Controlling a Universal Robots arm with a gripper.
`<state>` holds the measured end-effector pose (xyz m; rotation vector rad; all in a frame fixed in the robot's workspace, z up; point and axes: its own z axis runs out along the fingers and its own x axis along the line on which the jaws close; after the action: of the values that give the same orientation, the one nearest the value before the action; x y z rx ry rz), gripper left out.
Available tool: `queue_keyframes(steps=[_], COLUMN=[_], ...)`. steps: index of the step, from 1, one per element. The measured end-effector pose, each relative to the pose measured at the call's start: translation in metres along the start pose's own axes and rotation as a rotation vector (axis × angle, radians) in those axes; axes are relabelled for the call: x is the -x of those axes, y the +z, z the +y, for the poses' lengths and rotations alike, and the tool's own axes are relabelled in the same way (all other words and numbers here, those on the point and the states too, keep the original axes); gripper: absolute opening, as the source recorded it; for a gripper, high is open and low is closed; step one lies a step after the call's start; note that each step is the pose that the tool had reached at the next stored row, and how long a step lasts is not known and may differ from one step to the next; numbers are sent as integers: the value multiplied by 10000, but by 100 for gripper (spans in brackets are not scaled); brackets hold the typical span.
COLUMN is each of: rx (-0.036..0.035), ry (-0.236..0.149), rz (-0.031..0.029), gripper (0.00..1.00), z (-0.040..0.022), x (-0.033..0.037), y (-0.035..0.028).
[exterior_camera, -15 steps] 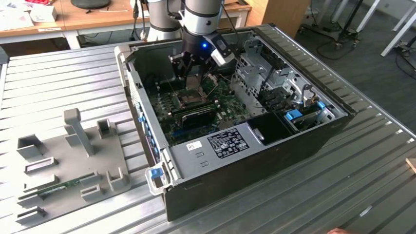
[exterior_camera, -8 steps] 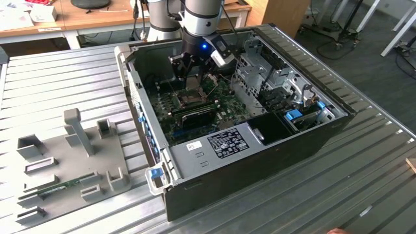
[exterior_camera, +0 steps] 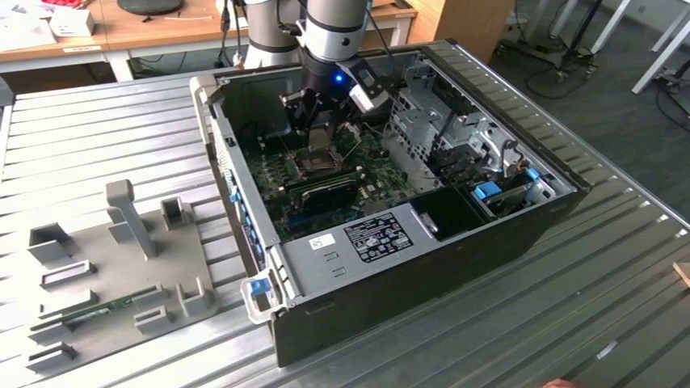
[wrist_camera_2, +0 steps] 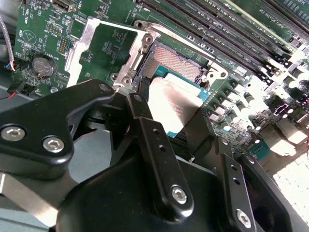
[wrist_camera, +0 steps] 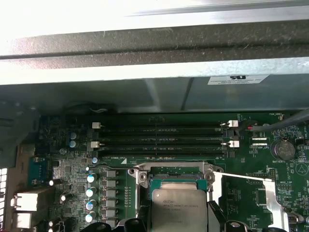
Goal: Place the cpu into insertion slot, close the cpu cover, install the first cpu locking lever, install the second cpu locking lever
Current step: 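Place the cpu into insertion slot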
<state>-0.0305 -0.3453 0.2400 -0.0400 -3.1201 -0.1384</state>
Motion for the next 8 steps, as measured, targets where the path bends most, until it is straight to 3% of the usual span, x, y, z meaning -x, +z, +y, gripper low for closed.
queue_keyframes(steps=[4, 8], rx=[3, 10], ry=[80, 415], rz=[-8, -37], gripper=[54, 54], z=[0, 0], x=[0, 0], y=[3, 8])
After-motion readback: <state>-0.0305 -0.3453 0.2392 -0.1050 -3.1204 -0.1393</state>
